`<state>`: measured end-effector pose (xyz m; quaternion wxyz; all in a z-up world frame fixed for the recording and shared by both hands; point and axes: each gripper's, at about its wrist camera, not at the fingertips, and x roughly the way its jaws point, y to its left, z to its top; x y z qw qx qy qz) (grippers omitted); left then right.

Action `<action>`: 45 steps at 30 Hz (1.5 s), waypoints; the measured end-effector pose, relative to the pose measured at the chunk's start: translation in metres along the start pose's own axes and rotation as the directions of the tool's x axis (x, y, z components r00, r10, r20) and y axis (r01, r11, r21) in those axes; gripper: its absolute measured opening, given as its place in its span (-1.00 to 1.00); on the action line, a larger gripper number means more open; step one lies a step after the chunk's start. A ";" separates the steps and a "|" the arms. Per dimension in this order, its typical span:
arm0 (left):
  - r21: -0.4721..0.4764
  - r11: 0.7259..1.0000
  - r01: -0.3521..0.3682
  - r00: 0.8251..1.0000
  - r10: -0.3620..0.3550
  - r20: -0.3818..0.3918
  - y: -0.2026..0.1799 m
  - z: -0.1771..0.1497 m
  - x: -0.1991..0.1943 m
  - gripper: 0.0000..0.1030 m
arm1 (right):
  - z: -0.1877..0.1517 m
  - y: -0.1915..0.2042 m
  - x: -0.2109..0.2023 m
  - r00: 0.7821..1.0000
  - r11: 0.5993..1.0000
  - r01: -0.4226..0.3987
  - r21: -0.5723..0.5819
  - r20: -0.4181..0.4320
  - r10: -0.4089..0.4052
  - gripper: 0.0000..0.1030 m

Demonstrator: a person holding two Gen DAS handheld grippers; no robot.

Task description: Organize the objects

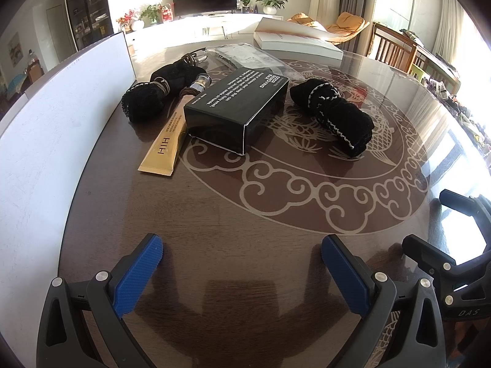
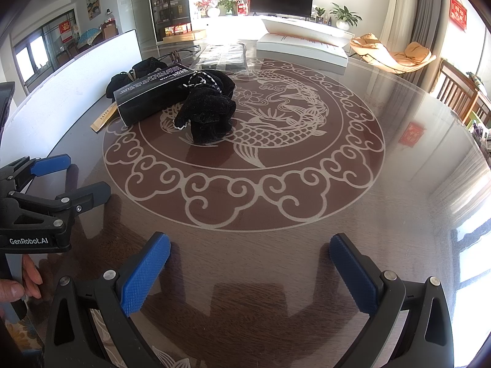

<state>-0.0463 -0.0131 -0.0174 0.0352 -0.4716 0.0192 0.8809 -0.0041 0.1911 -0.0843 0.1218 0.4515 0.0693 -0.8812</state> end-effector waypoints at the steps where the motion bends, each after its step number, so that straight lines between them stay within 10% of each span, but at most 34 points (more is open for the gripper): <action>1: -0.003 1.000 -0.003 1.000 0.003 -0.005 0.000 0.000 0.000 1.00 | 0.000 0.000 0.000 1.000 1.000 0.000 0.000 0.000 0.000 1.00; 23: 0.023 1.000 0.014 1.000 -0.015 0.025 0.000 -0.003 -0.001 1.00 | 0.005 0.000 0.004 1.000 1.000 -0.019 -0.025 -0.018 0.018 1.00; 37: 0.023 1.000 0.015 1.000 -0.015 0.025 0.000 -0.002 -0.001 1.00 | 0.131 0.047 0.059 0.994 0.987 -0.071 -0.144 -0.087 0.059 1.00; 40: 0.023 1.000 0.015 1.000 -0.015 0.025 0.000 -0.002 -0.001 1.00 | 0.133 0.049 0.076 0.990 0.989 -0.080 -0.127 -0.127 0.064 0.63; 43: 0.022 1.000 0.015 1.000 -0.016 0.026 0.000 -0.002 -0.001 1.00 | 0.128 0.039 0.071 0.993 0.995 -0.074 -0.068 -0.100 0.067 -0.23; 45: 0.022 1.000 0.015 1.000 -0.016 0.026 0.000 -0.002 -0.001 1.00 | 0.119 0.031 0.063 0.994 0.996 -0.068 -0.048 -0.090 0.064 -0.28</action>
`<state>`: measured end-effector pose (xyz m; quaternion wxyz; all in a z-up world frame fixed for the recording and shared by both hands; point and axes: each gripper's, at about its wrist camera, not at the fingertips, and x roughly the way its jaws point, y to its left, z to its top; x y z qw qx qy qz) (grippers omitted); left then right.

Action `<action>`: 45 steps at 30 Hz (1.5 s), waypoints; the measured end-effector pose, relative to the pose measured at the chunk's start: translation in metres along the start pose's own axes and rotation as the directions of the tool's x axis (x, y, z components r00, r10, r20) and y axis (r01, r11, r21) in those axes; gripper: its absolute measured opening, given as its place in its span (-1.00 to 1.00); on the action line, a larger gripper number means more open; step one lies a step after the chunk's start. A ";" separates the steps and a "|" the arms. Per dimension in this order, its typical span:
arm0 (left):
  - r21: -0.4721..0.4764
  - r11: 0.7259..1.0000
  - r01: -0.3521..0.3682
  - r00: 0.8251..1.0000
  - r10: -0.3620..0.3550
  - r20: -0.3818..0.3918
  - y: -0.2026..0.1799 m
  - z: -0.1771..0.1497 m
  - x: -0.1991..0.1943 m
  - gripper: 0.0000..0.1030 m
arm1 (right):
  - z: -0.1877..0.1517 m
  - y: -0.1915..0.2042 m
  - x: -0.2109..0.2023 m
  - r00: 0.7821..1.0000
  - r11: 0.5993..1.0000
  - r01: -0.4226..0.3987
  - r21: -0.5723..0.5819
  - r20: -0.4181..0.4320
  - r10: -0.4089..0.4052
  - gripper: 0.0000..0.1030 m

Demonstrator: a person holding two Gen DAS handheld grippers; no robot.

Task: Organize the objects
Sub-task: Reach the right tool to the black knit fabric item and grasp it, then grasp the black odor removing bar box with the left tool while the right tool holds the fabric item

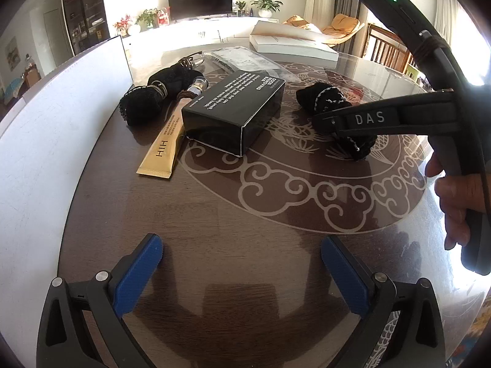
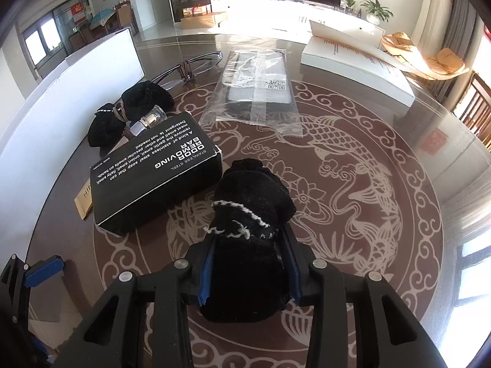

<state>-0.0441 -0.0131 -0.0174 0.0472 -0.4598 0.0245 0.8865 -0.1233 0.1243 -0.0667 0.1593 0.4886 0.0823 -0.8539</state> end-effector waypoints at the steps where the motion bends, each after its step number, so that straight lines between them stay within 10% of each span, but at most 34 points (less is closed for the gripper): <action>1: 0.000 1.000 0.000 1.000 0.000 0.000 0.000 0.000 0.000 1.00 | -0.008 -0.004 -0.005 1.000 1.000 0.010 0.001 0.012 -0.010 -0.28; 15: 0.000 1.000 -0.001 1.000 0.001 0.000 0.000 0.001 0.000 1.00 | -0.144 -0.067 -0.087 0.983 0.984 0.133 0.123 0.107 -0.146 -0.27; 21: 0.000 1.000 -0.001 1.000 0.001 0.000 0.000 0.001 0.000 1.00 | -0.137 -0.069 -0.087 0.984 0.985 0.123 0.117 0.117 -0.137 0.41; 45: 0.000 1.000 -0.001 1.000 0.001 0.000 0.001 0.000 0.001 1.00 | -0.127 -0.061 -0.062 0.994 0.992 0.084 0.093 0.061 -0.090 1.00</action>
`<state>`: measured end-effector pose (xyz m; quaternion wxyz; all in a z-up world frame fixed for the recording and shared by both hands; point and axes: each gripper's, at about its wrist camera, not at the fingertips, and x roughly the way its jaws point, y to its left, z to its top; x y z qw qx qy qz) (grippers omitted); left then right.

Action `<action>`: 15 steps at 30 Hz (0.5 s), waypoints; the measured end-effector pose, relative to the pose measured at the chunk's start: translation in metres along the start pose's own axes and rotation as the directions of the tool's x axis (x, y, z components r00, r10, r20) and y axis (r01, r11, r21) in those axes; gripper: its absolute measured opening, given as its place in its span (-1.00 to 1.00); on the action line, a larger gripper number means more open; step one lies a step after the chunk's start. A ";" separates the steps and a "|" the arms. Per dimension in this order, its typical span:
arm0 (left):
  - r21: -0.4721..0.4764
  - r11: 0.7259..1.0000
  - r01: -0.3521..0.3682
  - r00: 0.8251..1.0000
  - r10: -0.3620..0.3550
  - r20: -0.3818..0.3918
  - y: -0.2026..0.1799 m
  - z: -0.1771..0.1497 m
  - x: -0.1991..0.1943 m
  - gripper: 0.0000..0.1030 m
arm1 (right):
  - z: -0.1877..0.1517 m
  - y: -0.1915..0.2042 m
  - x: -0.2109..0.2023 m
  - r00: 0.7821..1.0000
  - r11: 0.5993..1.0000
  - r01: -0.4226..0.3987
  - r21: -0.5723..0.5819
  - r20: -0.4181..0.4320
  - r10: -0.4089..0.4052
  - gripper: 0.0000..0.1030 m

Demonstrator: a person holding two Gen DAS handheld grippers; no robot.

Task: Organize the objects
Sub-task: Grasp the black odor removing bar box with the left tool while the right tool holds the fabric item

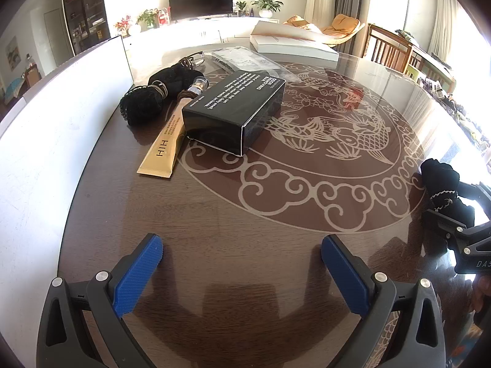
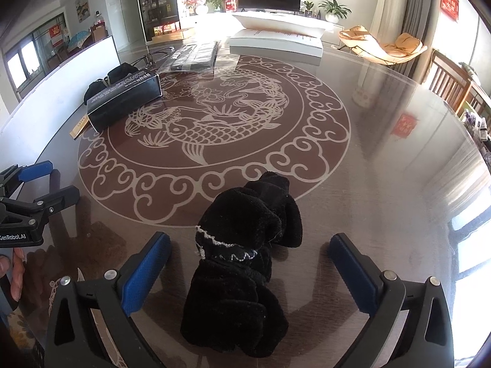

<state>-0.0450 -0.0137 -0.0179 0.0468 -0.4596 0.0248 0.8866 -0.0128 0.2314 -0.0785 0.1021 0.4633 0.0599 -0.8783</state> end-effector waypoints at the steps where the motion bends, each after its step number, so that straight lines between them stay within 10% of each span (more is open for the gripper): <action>1: 0.000 1.000 0.000 1.000 0.000 0.000 0.000 0.000 0.000 1.00 | 0.000 0.000 0.000 1.000 1.000 0.000 0.000 0.000 0.000 1.00; 10: 0.054 0.992 0.115 0.993 -0.113 -0.031 0.003 0.017 -0.002 1.00 | 0.000 0.000 0.000 1.000 1.000 0.000 0.000 0.000 0.000 1.00; 15: 0.167 0.986 0.008 0.997 -0.020 0.072 -0.006 0.080 -0.010 1.00 | 0.001 0.000 0.000 1.000 1.000 0.001 0.000 0.001 -0.001 1.00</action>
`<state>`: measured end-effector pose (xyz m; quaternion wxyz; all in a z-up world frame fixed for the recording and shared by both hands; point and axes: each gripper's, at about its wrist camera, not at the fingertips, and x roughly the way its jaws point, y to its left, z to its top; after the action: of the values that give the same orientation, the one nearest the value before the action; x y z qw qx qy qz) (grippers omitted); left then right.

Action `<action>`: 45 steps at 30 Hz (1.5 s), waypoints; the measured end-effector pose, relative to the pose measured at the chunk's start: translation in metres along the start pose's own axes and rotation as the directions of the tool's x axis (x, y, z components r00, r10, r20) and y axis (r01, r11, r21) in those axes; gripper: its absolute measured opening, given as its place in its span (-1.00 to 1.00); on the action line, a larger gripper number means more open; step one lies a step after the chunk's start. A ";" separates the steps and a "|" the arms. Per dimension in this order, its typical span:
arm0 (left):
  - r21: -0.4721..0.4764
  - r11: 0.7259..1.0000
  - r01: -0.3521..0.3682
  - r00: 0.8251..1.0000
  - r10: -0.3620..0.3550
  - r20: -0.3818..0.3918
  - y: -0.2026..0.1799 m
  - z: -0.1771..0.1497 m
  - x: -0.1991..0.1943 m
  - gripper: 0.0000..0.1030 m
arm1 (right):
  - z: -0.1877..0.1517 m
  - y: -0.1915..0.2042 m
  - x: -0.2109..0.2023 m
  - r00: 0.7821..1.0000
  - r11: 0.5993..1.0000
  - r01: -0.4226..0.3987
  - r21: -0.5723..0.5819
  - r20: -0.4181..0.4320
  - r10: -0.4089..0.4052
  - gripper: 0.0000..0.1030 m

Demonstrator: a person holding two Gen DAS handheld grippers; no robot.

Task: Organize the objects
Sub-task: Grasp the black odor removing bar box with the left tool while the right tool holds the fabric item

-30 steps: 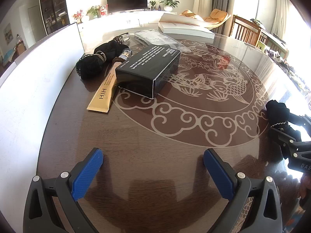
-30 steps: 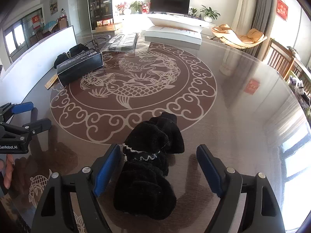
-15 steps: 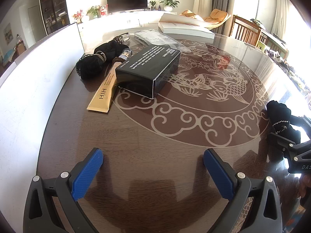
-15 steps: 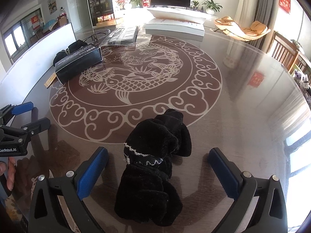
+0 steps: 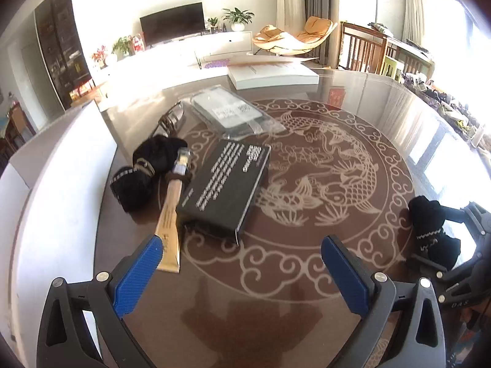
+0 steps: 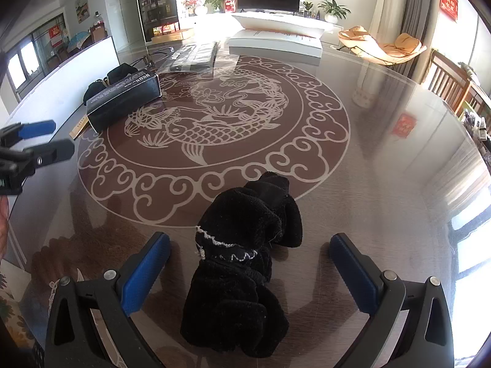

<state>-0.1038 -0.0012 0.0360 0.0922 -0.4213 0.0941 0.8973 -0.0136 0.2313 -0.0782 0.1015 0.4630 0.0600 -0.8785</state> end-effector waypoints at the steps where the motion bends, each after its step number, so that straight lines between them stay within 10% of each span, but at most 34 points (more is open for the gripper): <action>1: 0.021 1.000 -0.014 1.000 0.014 -0.013 -0.001 0.013 0.009 1.00 | 0.000 0.000 0.000 1.000 1.000 0.000 0.000 0.000 0.000 1.00; 6: 0.047 0.998 -0.041 0.994 0.045 -0.101 -0.004 0.039 0.061 0.93 | 0.000 0.000 0.000 1.000 1.000 0.002 0.000 0.000 -0.002 1.00; 9: 0.038 0.996 -0.079 0.990 0.083 -0.111 -0.005 0.023 0.069 0.13 | 0.000 0.000 0.000 1.000 1.000 0.002 0.000 0.000 -0.002 1.00; 18: -0.080 0.994 -0.072 0.995 0.066 -0.073 -0.023 -0.046 0.020 0.17 | 0.000 0.000 0.000 1.000 1.000 0.002 0.000 0.000 -0.002 1.00; 36: -0.169 0.985 -0.027 0.995 0.011 -0.097 -0.003 -0.049 0.032 0.99 | 0.001 0.000 0.000 1.000 1.000 0.003 0.001 0.001 -0.003 1.00; 45: -0.110 0.994 0.023 0.990 -0.038 -0.136 -0.009 -0.042 0.036 0.82 | 0.001 -0.001 -0.001 1.000 1.000 -0.003 -0.003 -0.002 0.003 1.00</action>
<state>-0.0928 0.0001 -0.0191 0.0764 -0.4882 0.0452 0.8682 -0.0144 0.2316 -0.0766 0.1033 0.4638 0.0608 -0.8778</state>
